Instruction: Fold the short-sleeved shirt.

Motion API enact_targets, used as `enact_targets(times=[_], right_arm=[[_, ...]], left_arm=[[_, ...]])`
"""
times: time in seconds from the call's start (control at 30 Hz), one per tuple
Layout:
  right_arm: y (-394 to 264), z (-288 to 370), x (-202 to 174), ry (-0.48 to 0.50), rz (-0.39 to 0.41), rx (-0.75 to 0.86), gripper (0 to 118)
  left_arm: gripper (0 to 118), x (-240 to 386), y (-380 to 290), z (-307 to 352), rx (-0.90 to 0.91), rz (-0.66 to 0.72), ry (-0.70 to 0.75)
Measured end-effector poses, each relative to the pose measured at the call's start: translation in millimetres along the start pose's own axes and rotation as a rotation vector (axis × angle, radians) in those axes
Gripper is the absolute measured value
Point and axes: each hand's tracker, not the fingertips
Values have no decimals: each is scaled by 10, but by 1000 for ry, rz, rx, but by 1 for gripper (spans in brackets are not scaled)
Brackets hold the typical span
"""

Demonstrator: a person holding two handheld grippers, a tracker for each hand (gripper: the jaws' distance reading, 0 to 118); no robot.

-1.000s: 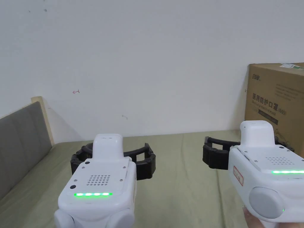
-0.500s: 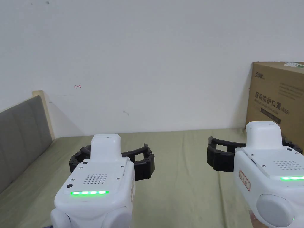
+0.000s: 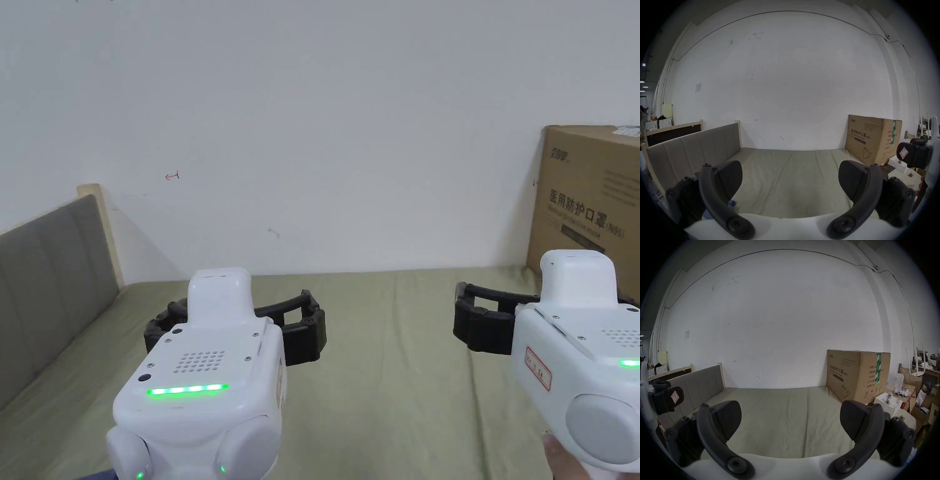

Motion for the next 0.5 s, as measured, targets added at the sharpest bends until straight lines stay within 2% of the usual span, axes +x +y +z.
enact_targets(times=[0.5], right_arm=[[-22,-45,-112,17,5,-18,118]], left_arm=[[117,-58,-19,-46,-25,33,-24]])
